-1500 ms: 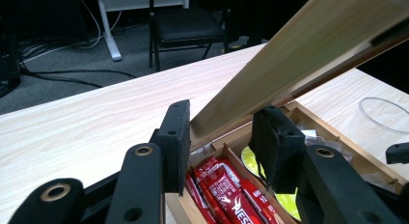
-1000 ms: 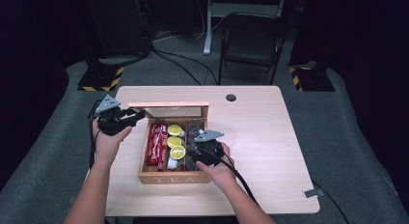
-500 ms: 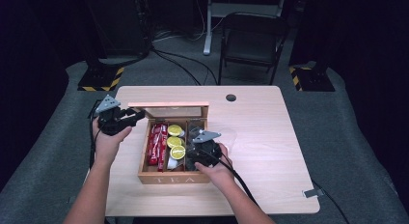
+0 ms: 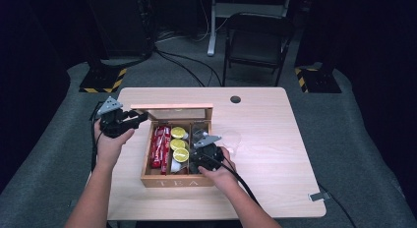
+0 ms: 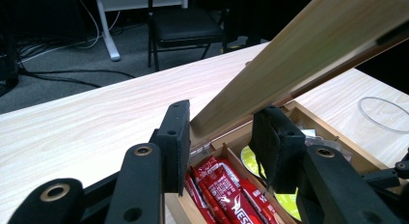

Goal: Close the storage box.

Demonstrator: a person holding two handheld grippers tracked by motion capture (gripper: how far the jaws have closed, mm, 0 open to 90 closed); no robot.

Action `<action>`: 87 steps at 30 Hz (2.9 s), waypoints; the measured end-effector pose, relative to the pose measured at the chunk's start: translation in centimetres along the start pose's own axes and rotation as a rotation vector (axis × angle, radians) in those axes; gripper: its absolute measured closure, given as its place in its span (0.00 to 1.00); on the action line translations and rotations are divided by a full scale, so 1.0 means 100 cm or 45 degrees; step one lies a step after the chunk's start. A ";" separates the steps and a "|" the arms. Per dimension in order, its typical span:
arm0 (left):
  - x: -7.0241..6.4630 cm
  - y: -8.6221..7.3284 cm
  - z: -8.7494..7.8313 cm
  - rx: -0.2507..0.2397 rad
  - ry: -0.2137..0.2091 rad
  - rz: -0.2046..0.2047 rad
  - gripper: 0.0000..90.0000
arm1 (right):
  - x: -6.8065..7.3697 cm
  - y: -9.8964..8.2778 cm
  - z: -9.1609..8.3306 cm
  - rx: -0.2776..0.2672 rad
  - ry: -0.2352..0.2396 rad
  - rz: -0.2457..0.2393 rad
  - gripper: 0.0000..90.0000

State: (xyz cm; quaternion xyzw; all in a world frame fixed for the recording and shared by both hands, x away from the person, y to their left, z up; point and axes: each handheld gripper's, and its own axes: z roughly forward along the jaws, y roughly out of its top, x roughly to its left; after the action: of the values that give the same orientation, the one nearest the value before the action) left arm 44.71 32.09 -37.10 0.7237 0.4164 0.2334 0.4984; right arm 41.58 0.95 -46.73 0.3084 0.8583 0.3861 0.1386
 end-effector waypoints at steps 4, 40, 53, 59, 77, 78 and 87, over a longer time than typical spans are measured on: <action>0.000 0.000 0.000 0.000 0.000 0.001 0.65 | 0.002 0.000 -0.001 -0.013 0.004 -0.016 0.83; 0.001 0.000 0.001 0.003 -0.004 -0.003 0.65 | -0.008 0.019 -0.052 -0.197 -0.020 0.021 0.99; 0.001 -0.001 0.001 0.002 -0.010 -0.005 0.65 | -0.022 0.020 -0.068 -0.214 -0.062 0.021 0.99; 0.001 -0.001 0.001 0.002 -0.010 -0.004 0.65 | -0.031 0.019 -0.076 -0.220 -0.085 0.003 0.99; 0.001 -0.001 0.001 0.001 -0.010 -0.006 0.65 | -0.067 0.004 -0.095 -0.208 -0.231 0.114 0.99; 0.001 -0.001 0.001 0.001 -0.010 -0.007 0.65 | -0.069 0.002 -0.095 -0.201 -0.240 0.116 0.99; 0.001 -0.002 0.002 -0.001 -0.006 -0.005 0.65 | -0.081 -0.008 -0.095 -0.179 -0.285 0.141 0.98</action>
State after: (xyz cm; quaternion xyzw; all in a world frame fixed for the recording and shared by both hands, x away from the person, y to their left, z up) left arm 44.82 32.13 -37.31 0.7233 0.4166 0.2308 0.5000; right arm 42.99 -10.10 -41.02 0.3859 0.7900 0.4154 0.2332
